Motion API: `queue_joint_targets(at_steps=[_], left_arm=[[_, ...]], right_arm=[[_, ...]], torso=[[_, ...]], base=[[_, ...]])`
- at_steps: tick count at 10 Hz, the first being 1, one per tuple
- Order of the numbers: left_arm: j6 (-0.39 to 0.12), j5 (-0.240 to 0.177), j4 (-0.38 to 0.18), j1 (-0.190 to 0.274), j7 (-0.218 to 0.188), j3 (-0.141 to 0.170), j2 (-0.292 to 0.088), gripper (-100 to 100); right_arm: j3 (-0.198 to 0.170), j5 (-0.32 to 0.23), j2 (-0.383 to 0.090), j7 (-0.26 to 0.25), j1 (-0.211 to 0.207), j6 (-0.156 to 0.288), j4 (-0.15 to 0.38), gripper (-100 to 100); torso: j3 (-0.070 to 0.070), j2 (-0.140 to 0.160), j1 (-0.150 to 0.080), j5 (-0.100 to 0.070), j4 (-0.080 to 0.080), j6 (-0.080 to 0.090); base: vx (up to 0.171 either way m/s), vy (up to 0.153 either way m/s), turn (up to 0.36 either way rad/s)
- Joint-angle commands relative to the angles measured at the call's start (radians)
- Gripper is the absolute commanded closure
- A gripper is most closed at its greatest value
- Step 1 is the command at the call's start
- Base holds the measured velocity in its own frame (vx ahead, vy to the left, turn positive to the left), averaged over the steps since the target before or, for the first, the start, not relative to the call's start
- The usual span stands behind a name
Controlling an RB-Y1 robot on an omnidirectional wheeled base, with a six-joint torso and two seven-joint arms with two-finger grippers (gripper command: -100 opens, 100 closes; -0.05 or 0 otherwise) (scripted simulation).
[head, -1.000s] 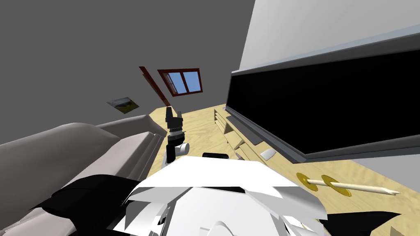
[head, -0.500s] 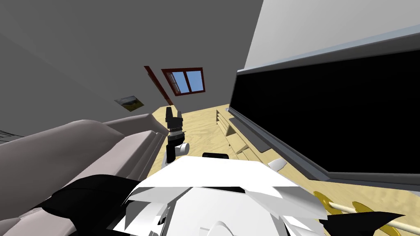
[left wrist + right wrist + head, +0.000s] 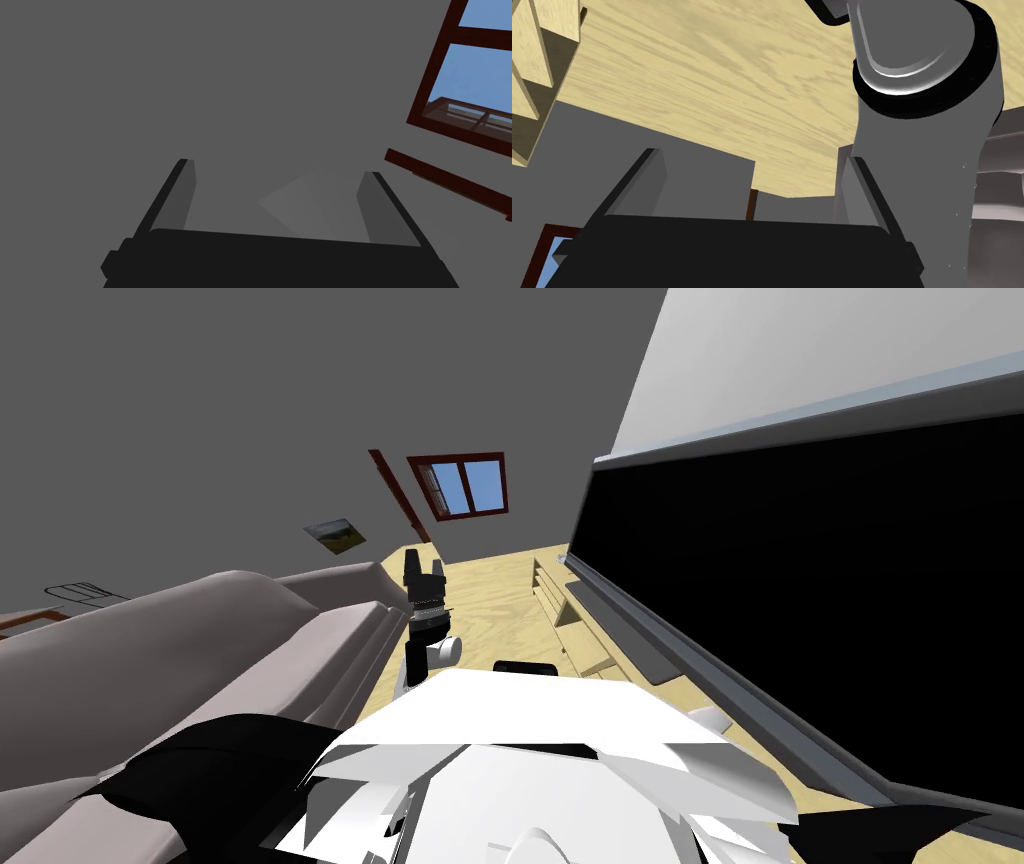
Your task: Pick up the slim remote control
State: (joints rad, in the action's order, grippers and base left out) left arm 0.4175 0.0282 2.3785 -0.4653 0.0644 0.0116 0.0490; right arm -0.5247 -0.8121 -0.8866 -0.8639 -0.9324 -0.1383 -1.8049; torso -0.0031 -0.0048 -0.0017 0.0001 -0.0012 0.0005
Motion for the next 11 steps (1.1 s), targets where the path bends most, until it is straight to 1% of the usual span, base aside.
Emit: queue_joint_targets(at_steps=[1, 2, 3, 4, 5, 6, 7, 9, 10, 11], left_arm=[[0.0, 0.0, 0.0, 0.0, 0.0, 0.0, 0.0, 0], [0.0, 0.0, 0.0, 0.0, 0.0, 0.0, 0.0, 0], [0.0, 0.0, 0.0, 0.0, 0.0, 0.0, 0.0, 0], [0.0, 0.0, 0.0, 0.0, 0.0, 0.0, 0.0, 0], [0.0, 0.0, 0.0, 0.0, 0.0, 0.0, 0.0, 0], [0.0, 0.0, 0.0, 0.0, 0.0, 0.0, 0.0, 0], [0.0, 0.0, 0.0, 0.0, 0.0, 0.0, 0.0, 0], [0.0, 0.0, 0.0, 0.0, 0.0, 0.0, 0.0, 0], [0.0, 0.0, 0.0, 0.0, 0.0, 0.0, 0.0, 0], [0.0, 0.0, 0.0, 0.0, 0.0, 0.0, 0.0, 0]], right_arm=[[-0.005, -0.05, -0.023, -0.05, -0.023, -0.004, 0.05, -100], [-0.005, -0.055, -0.023, -0.059, -0.023, -0.004, 0.057, -100], [-0.013, -0.091, -0.053, -0.092, -0.027, -0.001, 0.101, -100], [-0.021, -0.125, -0.077, -0.122, -0.029, 0.001, 0.128, -100], [-0.021, -0.125, -0.081, -0.122, -0.029, 0.001, 0.144, -100], [-0.027, -0.157, -0.106, -0.151, -0.029, 0.002, 0.181, -100], [-0.027, -0.157, -0.106, -0.151, -0.029, 0.002, 0.187, -100], [-0.038, -0.215, -0.149, -0.202, -0.024, 0.002, 0.265, -100], [-0.038, -0.215, -0.149, -0.202, -0.024, 0.002, 0.268, -100], [-0.043, -0.241, -0.167, -0.224, -0.018, 0.002, 0.295, -100]], torso=[[0.0, 0.0, 0.0, 0.0, 0.0, 0.0], [0.001, 0.001, 0.0, 0.0, 0.0, 0.0], [0.001, 0.003, 0.001, 0.0, 0.001, 0.0], [0.002, 0.002, 0.0, 0.0, 0.001, 0.0], [0.0, 0.0, -0.002, 0.0, 0.0, -0.001], [0.001, 0.001, -0.002, 0.0, 0.0, 0.0], [0.001, 0.002, -0.002, 0.0, 0.001, 0.0], [0.002, 0.004, -0.001, 0.0, 0.001, 0.0], [0.001, 0.002, -0.004, -0.001, 0.001, 0.0], [0.002, 0.003, -0.003, -0.001, 0.001, 0.0]], base=[[0.105, -0.04, 0.108], [0.076, -0.041, 0.053], [0.087, -0.056, 0.133], [0.123, -0.078, 0.201], [0.091, -0.076, 0.06], [0.082, -0.082, 0.081], [0.061, -0.065, 0.056], [0.071, -0.097, 0.13], [0.072, -0.108, 0.054], [0.058, -0.09, 0.079]])
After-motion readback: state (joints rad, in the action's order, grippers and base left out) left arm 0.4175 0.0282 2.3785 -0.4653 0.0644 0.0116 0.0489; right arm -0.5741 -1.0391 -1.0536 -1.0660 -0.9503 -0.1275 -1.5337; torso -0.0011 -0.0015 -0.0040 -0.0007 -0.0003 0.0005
